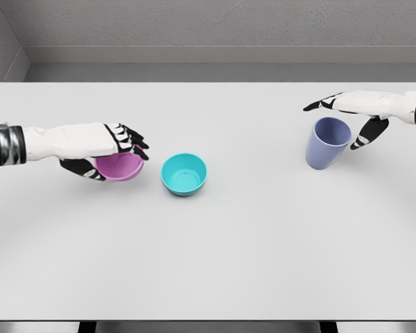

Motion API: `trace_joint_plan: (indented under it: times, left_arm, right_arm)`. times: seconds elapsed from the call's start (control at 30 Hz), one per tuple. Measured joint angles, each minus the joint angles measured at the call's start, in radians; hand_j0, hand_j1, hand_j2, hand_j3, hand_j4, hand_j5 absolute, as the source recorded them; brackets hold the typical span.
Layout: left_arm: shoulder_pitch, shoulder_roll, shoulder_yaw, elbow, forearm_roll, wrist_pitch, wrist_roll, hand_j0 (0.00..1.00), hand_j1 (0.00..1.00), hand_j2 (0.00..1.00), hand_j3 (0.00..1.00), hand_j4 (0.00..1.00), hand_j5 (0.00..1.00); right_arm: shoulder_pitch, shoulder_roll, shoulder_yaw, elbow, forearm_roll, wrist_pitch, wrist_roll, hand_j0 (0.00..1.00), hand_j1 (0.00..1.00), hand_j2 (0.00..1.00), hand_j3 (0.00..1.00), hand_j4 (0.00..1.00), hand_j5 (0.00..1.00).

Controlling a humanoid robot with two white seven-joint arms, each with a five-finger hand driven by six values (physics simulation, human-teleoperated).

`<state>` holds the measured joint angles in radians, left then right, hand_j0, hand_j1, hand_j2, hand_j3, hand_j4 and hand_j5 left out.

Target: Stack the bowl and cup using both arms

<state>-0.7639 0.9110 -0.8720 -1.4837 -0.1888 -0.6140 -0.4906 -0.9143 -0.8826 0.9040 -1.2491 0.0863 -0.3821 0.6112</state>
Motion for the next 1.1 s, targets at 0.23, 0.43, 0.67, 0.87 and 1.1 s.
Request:
trace_joint_plan:
  times: [0.23, 0.43, 0.67, 0.87, 1.1]
  left_arm:
    - [-0.009, -0.019, -0.001, -0.009, -0.001, 0.0, -0.002, 0.74, 0.74, 0.74, 0.74, 0.74, 0.74]
    - [-0.021, -0.038, -0.003, -0.01, -0.002, 0.0, -0.003, 0.74, 0.74, 0.74, 0.74, 0.74, 0.74]
    - [-0.037, -0.041, -0.003, -0.021, -0.002, 0.0, -0.003, 0.74, 0.74, 0.74, 0.74, 0.74, 0.74]
    - [-0.041, -0.051, -0.003, -0.034, -0.003, 0.0, -0.004, 0.74, 0.74, 0.74, 0.74, 0.74, 0.74]
    - [-0.046, -0.055, -0.003, -0.062, -0.003, 0.0, -0.005, 0.74, 0.74, 0.74, 0.74, 0.74, 0.74]
  right_arm:
    - [0.0, 0.0, 0.0, 0.001, -0.001, 0.0, 0.0, 1.0, 1.0, 1.0, 1.0, 1.0, 1.0]
    - [0.0, 0.002, 0.002, 0.002, -0.001, 0.0, 0.0, 1.0, 1.0, 1.0, 1.0, 1.0, 1.0]
    - [0.0, 0.003, 0.004, 0.005, -0.001, 0.001, 0.0, 1.0, 1.0, 1.0, 1.0, 1.0, 1.0]
    - [0.0, 0.008, 0.008, 0.009, -0.001, 0.007, 0.0, 1.0, 1.0, 1.0, 1.0, 1.0, 1.0]
    - [0.0, 0.011, 0.031, 0.033, 0.0, 0.012, 0.0, 1.0, 1.0, 1.0, 1.0, 1.0, 1.0]
